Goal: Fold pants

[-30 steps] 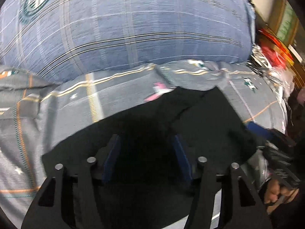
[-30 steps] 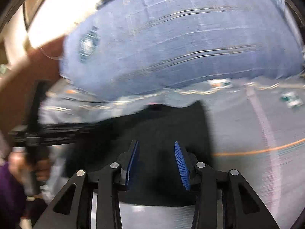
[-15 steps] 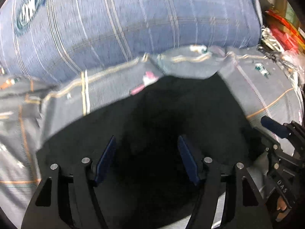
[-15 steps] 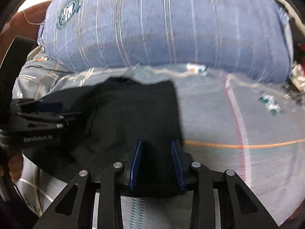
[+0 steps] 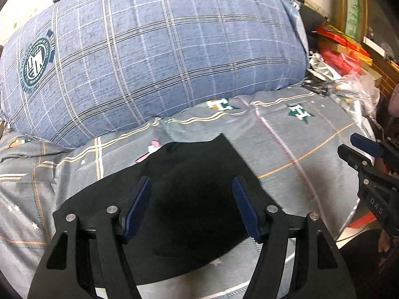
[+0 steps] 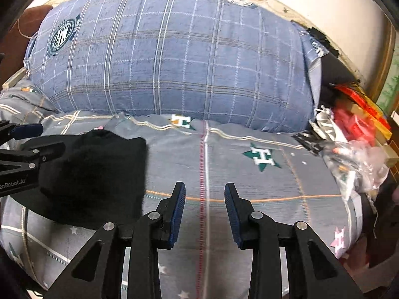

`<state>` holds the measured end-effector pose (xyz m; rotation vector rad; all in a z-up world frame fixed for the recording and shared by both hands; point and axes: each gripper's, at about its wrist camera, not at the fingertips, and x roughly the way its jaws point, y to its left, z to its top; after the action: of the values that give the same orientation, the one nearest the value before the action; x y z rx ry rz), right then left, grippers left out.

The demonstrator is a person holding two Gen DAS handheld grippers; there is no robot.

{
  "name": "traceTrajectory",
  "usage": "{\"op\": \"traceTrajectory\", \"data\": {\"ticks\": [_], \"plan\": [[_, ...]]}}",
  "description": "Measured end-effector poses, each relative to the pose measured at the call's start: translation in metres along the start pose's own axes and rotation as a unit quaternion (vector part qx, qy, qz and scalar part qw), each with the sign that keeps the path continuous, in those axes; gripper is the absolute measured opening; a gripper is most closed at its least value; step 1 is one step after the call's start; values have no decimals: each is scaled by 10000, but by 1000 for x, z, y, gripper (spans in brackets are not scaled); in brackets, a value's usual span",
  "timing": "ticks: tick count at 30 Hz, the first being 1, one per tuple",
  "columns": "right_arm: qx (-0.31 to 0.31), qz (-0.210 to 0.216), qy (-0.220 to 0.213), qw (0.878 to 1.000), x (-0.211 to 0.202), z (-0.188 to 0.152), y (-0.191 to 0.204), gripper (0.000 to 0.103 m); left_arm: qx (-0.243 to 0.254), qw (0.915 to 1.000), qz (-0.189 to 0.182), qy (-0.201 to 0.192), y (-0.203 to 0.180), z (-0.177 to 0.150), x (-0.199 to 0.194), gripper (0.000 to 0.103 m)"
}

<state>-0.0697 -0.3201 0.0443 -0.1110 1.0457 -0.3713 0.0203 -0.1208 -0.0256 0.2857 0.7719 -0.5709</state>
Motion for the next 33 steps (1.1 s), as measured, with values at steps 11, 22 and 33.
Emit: {"op": "traceTrajectory", "data": {"ticks": [11, 22, 33], "plan": [[491, -263, -235, 9982, -41, -5, -53, 34, 344, 9987, -142, -357, -41, 13, -32, 67], [928, -858, -629, 9900, -98, -2, -117, 35, 660, 9938, -438, -778, -83, 32, -70, 68], [1027, -919, -908, 9863, -135, 2, -130, 38, 807, 9902, -495, -1027, -97, 35, -95, 70]]}}
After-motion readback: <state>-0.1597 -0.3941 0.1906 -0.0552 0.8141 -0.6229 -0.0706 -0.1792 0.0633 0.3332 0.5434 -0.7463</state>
